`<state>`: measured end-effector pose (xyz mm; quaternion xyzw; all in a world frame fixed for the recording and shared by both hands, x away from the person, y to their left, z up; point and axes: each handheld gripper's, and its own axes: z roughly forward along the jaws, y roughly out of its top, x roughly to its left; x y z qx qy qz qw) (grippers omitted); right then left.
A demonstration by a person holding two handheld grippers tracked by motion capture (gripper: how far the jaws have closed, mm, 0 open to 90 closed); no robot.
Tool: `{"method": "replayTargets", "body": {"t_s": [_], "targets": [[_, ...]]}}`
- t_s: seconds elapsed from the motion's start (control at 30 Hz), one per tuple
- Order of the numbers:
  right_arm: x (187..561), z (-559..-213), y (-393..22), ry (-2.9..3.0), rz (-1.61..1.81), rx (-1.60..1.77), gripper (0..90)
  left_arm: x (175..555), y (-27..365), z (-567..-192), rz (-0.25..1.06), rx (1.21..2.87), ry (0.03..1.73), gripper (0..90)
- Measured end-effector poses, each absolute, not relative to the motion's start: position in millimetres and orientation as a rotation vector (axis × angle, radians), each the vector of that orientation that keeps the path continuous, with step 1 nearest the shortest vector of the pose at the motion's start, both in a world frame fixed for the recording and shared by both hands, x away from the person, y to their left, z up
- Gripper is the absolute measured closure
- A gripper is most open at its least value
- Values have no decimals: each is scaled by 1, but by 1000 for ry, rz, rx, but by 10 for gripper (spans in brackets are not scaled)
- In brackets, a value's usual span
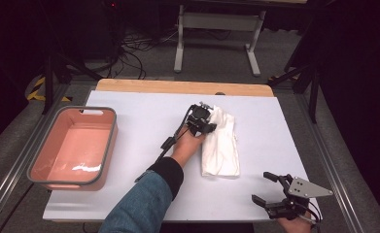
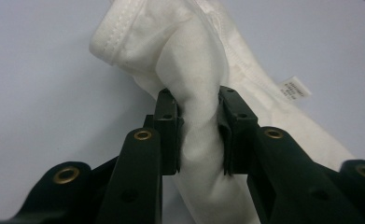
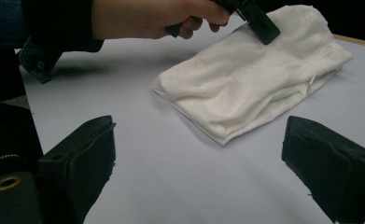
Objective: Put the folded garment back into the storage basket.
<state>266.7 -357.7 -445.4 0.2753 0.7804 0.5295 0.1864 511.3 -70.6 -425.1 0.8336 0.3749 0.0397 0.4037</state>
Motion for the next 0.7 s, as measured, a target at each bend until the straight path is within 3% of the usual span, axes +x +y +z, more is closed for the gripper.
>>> {"method": "replayTargets", "body": {"t_s": [0.7], "targets": [[267,-445,-358,2197,1486,774,103,493,-50,-371,145,1984,834,729]]}}
